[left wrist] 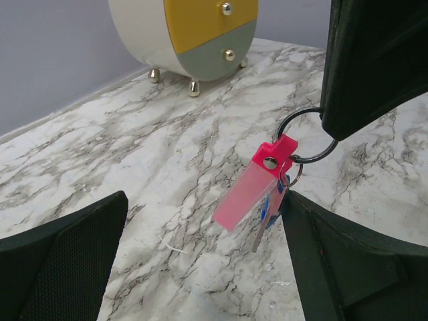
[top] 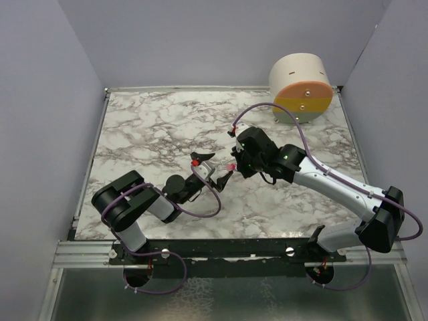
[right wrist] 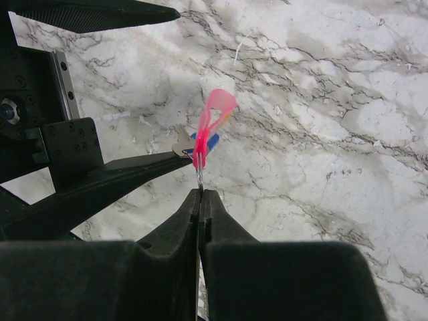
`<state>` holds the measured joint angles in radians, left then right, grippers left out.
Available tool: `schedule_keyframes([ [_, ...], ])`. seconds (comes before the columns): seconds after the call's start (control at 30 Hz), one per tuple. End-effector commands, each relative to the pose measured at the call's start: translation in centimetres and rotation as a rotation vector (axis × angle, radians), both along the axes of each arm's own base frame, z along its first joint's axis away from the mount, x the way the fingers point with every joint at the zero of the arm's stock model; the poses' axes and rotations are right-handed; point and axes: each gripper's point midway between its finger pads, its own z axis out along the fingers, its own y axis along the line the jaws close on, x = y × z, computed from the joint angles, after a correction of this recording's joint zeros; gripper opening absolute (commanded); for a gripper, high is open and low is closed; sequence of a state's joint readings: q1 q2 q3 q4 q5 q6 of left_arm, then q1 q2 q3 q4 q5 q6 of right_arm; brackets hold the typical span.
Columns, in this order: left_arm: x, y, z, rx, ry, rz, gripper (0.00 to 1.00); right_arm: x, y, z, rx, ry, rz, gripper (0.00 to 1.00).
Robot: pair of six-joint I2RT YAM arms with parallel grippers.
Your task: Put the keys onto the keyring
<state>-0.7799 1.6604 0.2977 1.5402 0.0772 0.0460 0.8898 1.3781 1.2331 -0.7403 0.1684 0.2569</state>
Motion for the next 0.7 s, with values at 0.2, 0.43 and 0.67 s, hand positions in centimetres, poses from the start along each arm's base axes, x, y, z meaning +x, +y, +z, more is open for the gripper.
schedule_keyframes([
  [0.2,-2.3,-0.8,5.2,-0.168,-0.123,-0.129,0.99,1.1,0.5,1.6,0.027,-0.054,-0.016,0.01],
  [0.43,-3.5,-1.4,5.0,-0.148,-0.133,-0.202,0.98,1.3,0.8,2.0,0.036,-0.066,-0.017,0.01],
  [0.67,-4.5,-2.4,4.6,-0.136,-0.13,-0.282,0.81,1.6,1.1,2.6,0.052,-0.081,-0.019,0.01],
])
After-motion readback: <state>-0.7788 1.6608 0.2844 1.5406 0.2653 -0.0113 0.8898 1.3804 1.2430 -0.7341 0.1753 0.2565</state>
